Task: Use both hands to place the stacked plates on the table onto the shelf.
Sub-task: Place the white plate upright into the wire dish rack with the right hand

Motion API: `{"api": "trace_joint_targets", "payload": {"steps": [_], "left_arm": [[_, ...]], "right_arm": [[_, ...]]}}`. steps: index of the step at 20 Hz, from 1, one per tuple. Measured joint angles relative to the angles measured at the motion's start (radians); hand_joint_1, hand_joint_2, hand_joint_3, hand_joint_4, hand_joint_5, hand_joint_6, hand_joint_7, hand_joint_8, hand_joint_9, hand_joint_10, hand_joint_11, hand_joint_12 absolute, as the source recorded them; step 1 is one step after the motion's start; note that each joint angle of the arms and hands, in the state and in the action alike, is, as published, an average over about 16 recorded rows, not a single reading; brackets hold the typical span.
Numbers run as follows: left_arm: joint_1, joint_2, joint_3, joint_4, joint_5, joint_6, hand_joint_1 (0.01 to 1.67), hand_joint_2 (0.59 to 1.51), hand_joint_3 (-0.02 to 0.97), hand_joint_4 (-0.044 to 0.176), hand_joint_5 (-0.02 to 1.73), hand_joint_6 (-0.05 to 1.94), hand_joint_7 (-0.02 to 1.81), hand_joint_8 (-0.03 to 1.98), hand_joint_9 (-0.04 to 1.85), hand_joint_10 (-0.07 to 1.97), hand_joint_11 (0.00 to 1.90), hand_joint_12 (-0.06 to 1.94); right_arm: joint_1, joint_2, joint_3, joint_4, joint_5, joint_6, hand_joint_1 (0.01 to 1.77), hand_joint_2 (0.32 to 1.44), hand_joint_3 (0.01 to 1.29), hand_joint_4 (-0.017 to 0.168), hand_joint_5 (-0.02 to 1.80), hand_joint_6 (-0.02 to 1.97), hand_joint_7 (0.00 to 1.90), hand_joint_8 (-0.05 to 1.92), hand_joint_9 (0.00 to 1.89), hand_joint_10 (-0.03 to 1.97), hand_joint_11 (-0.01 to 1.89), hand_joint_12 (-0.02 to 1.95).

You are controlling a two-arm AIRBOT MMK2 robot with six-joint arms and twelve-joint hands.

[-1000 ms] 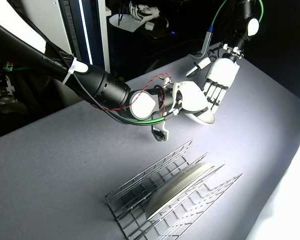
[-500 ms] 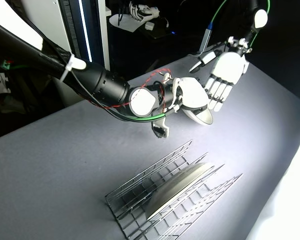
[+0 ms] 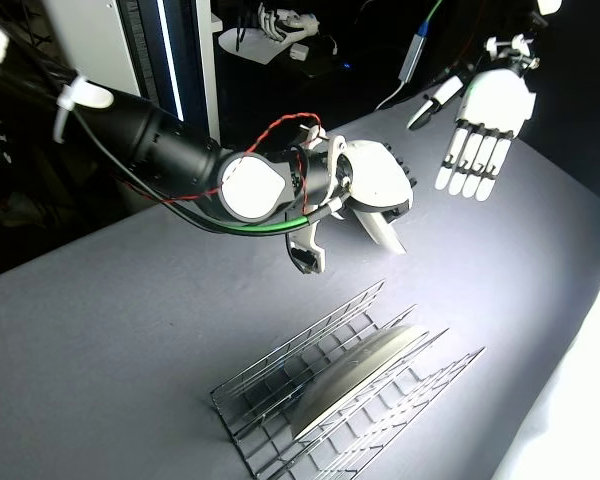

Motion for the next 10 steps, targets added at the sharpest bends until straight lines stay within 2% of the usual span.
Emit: {"api": "trace_joint_targets", "payload": {"steps": [5, 10], "left_arm": [[-0.018, 0.040, -0.023, 0.018, 0.000, 0.019, 0.01, 1.113, 0.019, -0.003, 0.02, 0.02, 0.01, 0.01, 0.02, -0.06, 0.01, 0.01], [-0.019, 0.060, -0.044, 0.032, 0.006, 0.029, 0.01, 1.113, 0.019, -0.003, 0.02, 0.02, 0.01, 0.01, 0.02, -0.06, 0.01, 0.01]], "right_arm": [[0.048, 0.037, -0.018, 0.070, -0.002, 0.001, 1.38, 1.00, 0.01, -0.003, 0.87, 1.12, 0.96, 0.95, 0.89, 1.27, 0.72, 1.46], [0.096, 0.055, -0.027, 0.168, -0.015, 0.007, 1.38, 1.01, 0.01, -0.002, 0.87, 1.11, 0.97, 0.96, 0.89, 1.27, 0.73, 1.48]]}}
